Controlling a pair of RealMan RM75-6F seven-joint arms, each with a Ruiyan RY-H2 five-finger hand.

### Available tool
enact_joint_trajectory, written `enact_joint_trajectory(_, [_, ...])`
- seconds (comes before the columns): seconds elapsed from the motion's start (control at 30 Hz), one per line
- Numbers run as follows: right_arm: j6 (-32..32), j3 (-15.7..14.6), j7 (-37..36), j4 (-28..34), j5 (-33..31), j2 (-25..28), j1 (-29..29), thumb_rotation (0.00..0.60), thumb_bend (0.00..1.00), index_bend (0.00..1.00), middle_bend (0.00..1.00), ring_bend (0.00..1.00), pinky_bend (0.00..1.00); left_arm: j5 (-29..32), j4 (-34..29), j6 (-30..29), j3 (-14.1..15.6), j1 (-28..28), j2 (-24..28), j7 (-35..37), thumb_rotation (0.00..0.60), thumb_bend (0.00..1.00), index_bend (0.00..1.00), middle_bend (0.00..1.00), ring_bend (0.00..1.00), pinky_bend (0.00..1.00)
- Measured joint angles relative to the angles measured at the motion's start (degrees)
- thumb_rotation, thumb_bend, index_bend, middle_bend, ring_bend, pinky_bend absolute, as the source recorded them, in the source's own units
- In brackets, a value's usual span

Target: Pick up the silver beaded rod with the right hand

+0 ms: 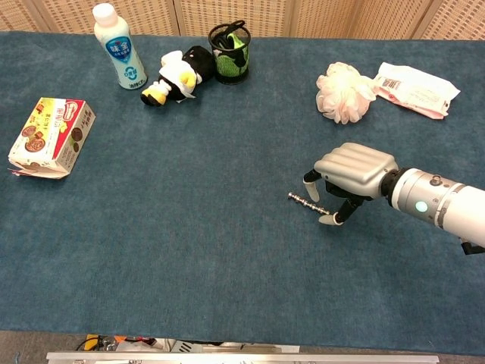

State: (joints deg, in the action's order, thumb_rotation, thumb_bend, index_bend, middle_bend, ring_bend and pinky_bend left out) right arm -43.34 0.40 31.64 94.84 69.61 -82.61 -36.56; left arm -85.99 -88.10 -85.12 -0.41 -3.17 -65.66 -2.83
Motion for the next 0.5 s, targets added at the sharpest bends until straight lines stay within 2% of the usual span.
enact_joint_trajectory(0.5, [-2.77, -1.24, 1.54, -4.14, -2.23, -3.22, -0.83, 0.6, 0.2, 0.52, 0.97, 1.0, 1.0, 0.12, 0.96, 0.48, 0.08, 0.02, -0.14, 1.08, 0.6, 0.21, 0.0, 0.02, 0.02, 0.01])
